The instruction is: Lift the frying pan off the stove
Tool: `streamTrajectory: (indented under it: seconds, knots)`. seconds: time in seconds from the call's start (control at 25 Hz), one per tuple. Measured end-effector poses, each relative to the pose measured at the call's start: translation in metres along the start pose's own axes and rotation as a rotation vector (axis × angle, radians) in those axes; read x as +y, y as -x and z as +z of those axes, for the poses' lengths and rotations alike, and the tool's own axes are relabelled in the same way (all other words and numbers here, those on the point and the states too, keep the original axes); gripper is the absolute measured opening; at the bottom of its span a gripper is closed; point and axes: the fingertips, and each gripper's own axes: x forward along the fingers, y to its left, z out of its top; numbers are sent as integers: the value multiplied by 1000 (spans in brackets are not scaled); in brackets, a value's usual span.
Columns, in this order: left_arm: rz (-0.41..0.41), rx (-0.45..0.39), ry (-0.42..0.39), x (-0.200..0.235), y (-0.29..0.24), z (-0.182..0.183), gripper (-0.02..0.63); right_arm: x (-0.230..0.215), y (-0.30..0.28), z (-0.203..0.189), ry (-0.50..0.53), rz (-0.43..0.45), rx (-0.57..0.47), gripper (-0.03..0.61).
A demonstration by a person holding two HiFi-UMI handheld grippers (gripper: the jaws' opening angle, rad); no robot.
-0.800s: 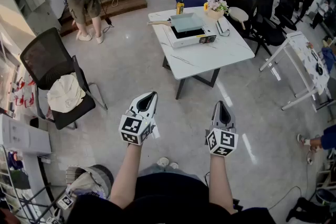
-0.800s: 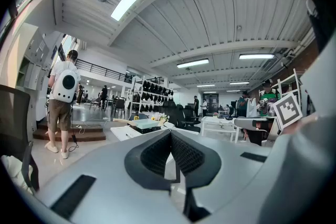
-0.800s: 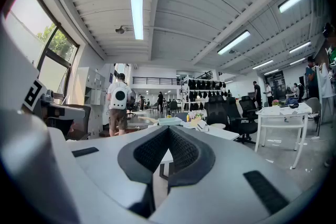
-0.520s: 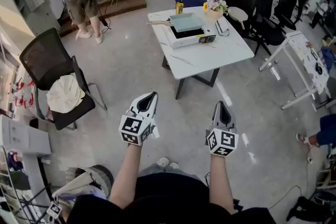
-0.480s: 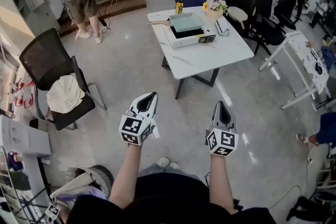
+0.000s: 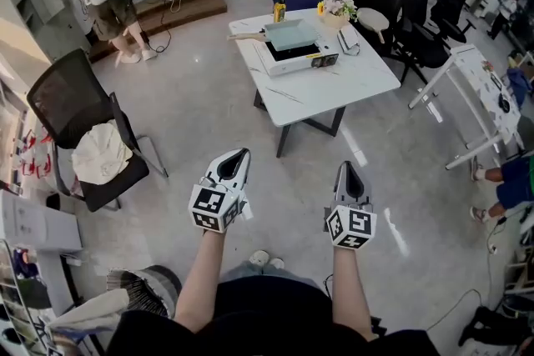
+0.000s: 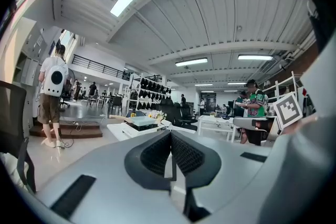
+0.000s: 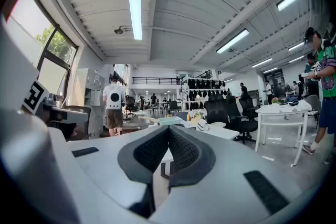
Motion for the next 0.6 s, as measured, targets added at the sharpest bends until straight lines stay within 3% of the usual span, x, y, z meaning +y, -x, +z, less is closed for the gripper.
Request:
streamTrajectory:
  seconds: [0.6]
  knots:
    - [-58,-2,30,-9,-14,-3,20,-5,4,-3,0,-7,16,2]
